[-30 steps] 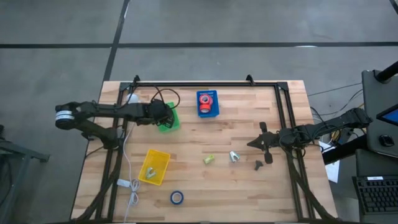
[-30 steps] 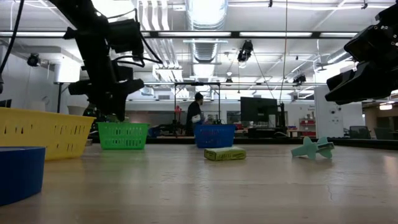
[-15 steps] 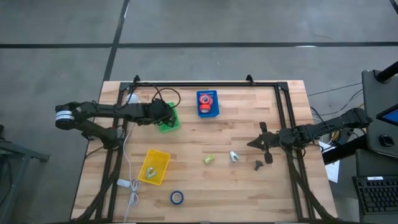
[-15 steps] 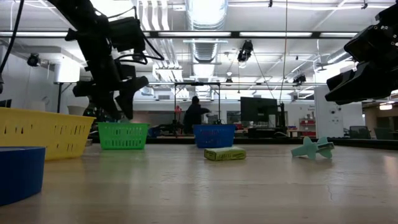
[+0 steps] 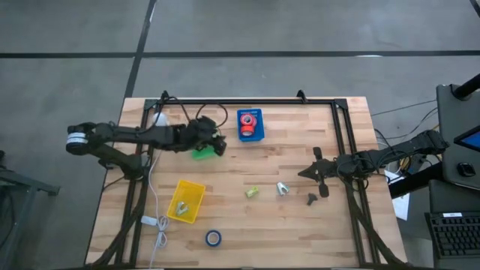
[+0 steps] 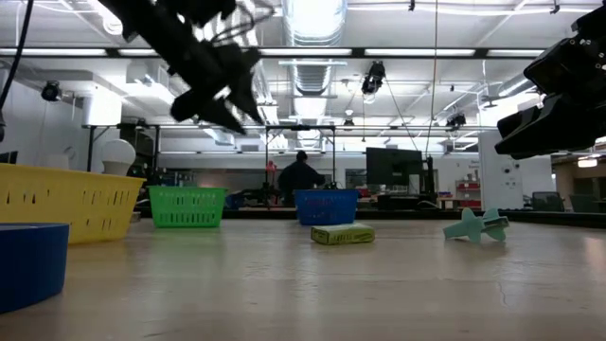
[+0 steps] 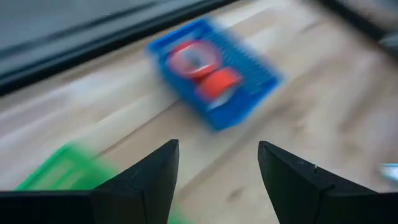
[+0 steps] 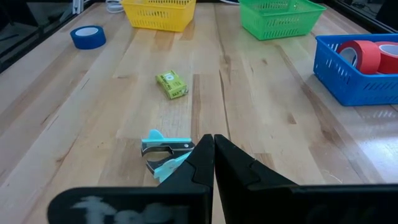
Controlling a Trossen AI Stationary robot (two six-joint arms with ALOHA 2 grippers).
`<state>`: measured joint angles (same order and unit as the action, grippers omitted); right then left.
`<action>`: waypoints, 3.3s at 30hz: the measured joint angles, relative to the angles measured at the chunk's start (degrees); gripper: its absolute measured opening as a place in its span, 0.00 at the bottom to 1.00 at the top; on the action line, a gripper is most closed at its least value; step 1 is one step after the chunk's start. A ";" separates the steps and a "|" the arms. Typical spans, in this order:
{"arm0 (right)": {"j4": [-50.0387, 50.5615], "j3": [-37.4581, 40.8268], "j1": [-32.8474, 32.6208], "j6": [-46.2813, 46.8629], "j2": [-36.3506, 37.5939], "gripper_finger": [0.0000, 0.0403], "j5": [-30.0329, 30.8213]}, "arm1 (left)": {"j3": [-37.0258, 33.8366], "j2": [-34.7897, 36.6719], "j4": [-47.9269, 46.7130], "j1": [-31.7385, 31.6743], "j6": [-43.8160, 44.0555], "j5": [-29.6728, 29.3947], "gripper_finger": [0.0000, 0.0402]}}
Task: Pick and place Stapler, Stapler remover, tape
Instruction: Put the green staple wire box into the green bin
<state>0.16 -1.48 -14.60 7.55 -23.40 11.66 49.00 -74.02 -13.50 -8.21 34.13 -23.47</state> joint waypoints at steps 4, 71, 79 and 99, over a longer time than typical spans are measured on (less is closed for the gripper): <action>0.00 0.00 -0.01 0.00 0.00 0.02 0.00 | 0.19 -0.09 8.17 5.17 -4.04 0.43 0.55; 0.01 -0.01 -0.01 0.42 -0.02 0.02 -0.04 | 18.25 -41.53 12.09 24.77 -7.28 -1.00 0.53; 0.02 0.00 0.01 0.42 -0.02 0.02 -0.04 | 18.33 -41.35 9.47 24.81 -7.28 -1.31 0.41; 0.02 0.00 0.00 0.39 0.00 0.02 -0.04 | 18.22 -41.01 9.49 24.74 -7.55 -0.78 0.31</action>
<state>0.19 -1.48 -14.60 7.94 -23.40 11.62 67.22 -115.03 -4.01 16.53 26.58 -24.25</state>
